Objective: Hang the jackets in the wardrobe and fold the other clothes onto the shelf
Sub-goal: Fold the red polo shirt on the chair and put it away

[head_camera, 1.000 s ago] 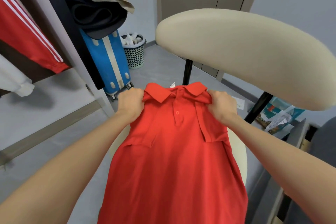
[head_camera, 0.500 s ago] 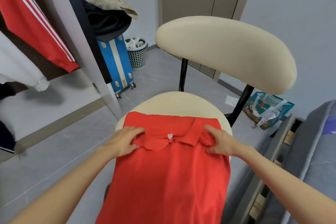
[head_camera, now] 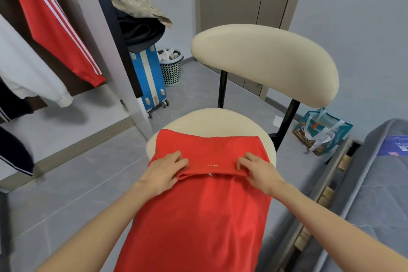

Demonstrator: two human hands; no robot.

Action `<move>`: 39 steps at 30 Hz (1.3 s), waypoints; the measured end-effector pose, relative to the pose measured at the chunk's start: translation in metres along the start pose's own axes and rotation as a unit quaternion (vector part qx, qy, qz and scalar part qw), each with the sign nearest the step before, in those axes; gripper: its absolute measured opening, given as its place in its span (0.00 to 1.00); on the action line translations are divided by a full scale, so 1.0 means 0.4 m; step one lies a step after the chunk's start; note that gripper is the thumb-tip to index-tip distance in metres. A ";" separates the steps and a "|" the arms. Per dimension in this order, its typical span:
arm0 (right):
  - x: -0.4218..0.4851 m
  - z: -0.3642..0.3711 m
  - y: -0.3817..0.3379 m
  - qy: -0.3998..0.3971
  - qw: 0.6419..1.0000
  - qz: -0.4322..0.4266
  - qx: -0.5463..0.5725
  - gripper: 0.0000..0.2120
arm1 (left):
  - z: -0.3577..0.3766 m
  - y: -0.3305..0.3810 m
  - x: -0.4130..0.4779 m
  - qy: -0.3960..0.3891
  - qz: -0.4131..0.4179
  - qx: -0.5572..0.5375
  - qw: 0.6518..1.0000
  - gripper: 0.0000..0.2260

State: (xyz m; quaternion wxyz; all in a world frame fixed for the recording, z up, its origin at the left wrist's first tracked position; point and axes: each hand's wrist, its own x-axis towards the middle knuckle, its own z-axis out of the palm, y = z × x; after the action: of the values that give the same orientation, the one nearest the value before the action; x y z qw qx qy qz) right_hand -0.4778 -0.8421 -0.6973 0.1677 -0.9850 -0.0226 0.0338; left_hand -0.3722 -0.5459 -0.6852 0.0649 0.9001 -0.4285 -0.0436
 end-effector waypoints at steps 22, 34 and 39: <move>0.229 0.052 0.085 -0.240 0.946 0.218 0.009 0.36 | 0.070 -0.121 0.213 -0.228 -0.164 -0.008 0.960 0.31; 0.282 0.002 0.105 -0.133 0.980 0.135 -0.056 0.25 | 0.033 -0.153 0.307 -0.181 -0.157 0.054 0.969 0.23; 0.317 -0.022 0.104 -0.161 0.968 0.159 -0.109 0.18 | 0.004 -0.186 0.325 -0.222 -0.139 0.083 0.962 0.17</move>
State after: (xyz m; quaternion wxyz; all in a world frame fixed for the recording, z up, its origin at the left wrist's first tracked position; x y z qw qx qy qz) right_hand -0.3494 -0.8771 -0.7103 0.0454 -0.9698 0.1040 0.2160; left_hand -0.2337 -0.6007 -0.7011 -0.1131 0.9209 -0.3048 -0.2150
